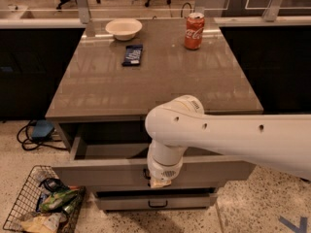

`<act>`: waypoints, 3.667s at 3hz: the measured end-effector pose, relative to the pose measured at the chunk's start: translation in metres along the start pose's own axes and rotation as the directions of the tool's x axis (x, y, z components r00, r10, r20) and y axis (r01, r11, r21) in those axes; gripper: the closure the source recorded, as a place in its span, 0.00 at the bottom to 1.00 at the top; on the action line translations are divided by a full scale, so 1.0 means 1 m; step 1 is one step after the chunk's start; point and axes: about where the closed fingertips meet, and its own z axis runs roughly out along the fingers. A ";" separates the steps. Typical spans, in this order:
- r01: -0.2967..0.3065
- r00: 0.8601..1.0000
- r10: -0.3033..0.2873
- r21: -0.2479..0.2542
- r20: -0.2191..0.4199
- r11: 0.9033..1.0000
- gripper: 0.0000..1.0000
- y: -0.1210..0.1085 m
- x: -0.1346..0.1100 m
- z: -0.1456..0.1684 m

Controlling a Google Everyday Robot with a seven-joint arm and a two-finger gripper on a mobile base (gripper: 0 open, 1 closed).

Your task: Open top drawer

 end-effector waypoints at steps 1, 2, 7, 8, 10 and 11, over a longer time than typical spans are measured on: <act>0.000 1.000 0.000 0.000 0.000 1.000 1.00 0.000 0.000 0.001; -0.004 1.000 0.004 0.031 -0.018 1.000 1.00 0.005 0.000 -0.007; -0.015 0.998 0.023 0.121 -0.062 0.993 1.00 0.022 0.001 -0.026; -0.034 0.994 0.055 0.212 -0.095 0.977 1.00 0.045 0.002 -0.049; -0.018 0.990 0.056 0.277 -0.129 0.961 0.58 0.052 0.002 -0.073; -0.017 0.990 0.055 0.276 -0.130 0.961 0.35 0.052 0.002 -0.072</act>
Offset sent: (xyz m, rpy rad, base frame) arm -0.0602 -0.0288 0.1298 -0.1727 -0.4408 -0.1138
